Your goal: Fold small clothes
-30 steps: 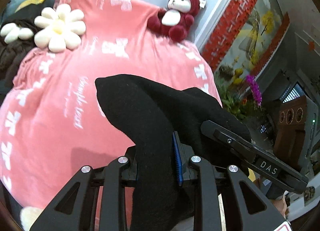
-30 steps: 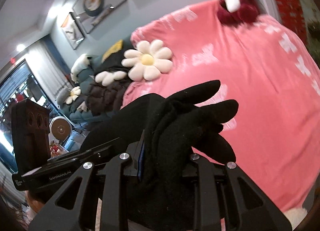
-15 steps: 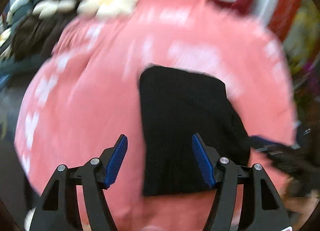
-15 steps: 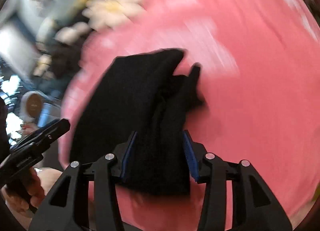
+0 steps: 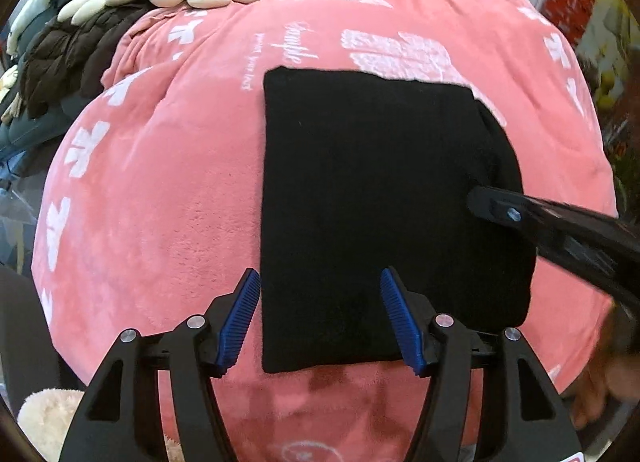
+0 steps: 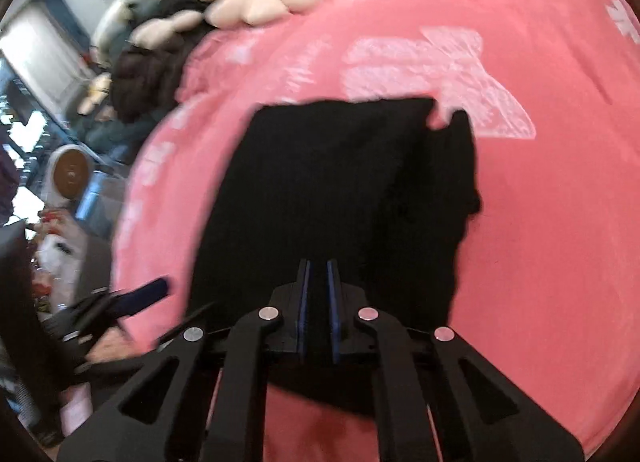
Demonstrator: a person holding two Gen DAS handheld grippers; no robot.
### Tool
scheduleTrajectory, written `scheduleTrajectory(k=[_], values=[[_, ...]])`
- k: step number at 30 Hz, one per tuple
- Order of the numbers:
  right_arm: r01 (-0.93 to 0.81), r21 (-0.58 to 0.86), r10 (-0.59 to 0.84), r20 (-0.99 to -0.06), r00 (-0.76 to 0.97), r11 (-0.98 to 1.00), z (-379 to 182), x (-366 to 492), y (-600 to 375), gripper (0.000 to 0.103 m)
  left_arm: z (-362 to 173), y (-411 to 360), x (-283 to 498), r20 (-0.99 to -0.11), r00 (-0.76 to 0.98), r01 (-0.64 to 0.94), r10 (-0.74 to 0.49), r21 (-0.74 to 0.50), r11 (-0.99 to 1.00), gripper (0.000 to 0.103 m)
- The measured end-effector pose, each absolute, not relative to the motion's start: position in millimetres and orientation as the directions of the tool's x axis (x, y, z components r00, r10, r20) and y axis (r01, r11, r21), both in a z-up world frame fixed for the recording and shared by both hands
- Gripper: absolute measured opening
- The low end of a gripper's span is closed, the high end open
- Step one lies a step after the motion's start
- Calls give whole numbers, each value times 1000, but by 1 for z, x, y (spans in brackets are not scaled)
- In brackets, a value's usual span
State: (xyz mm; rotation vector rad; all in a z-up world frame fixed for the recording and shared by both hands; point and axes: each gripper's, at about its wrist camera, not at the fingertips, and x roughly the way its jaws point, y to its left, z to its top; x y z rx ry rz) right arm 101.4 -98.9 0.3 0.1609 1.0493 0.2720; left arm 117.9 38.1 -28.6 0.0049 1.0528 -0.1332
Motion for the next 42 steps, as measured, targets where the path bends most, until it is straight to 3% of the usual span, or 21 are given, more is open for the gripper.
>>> scheduleTrajectory(k=[3, 7, 10, 12, 16, 20, 24, 26, 31, 35, 38, 42], values=[[-97, 293, 305, -843, 444, 951, -7, 111, -110, 0, -37, 38, 119, -875, 469, 113, -117, -72, 991, 60], [-171, 247, 300, -816, 494, 954, 21, 90, -91, 2, -43, 41, 120, -881, 458, 108, -117, -76, 991, 60], [-135, 190, 231, -863, 450, 972, -3, 93, -95, 0, -46, 41, 120, -884, 452, 107, -119, -79, 991, 60], [-85, 270, 280, -861, 424, 959, -16, 94, -108, 0, -48, 40, 119, -886, 449, 108, -117, -76, 991, 60], [-61, 372, 351, -794, 496, 926, 22, 86, -119, 5, -53, 41, 115, -889, 444, 110, -110, -67, 992, 62], [-83, 333, 324, -781, 533, 939, 42, 113, -113, 5, -60, 40, 115, -896, 431, 97, -111, -77, 992, 63], [-56, 176, 182, -871, 457, 983, 5, 169, -106, 1, -63, 38, 113, -891, 440, 105, -109, -70, 992, 66], [-37, 194, 189, -865, 464, 980, 7, 175, -116, 0, -65, 39, 113, -890, 440, 111, -119, -78, 991, 67], [-50, 294, 273, -795, 542, 955, 46, 147, -121, 6, -69, 45, 115, -892, 430, 93, -139, -110, 990, 68], [-35, 205, 198, -870, 452, 978, -1, 118, -119, 6, -70, 45, 117, -892, 428, 91, -142, -114, 989, 69], [-1, 272, 239, -845, 477, 962, -5, 89, -132, 6, -70, 44, 114, -893, 432, 95, -130, -98, 991, 69], [-29, 260, 237, -822, 517, 965, 7, 31, -128, 12, -67, 40, 101, -887, 448, 86, -116, -86, 993, 69]])
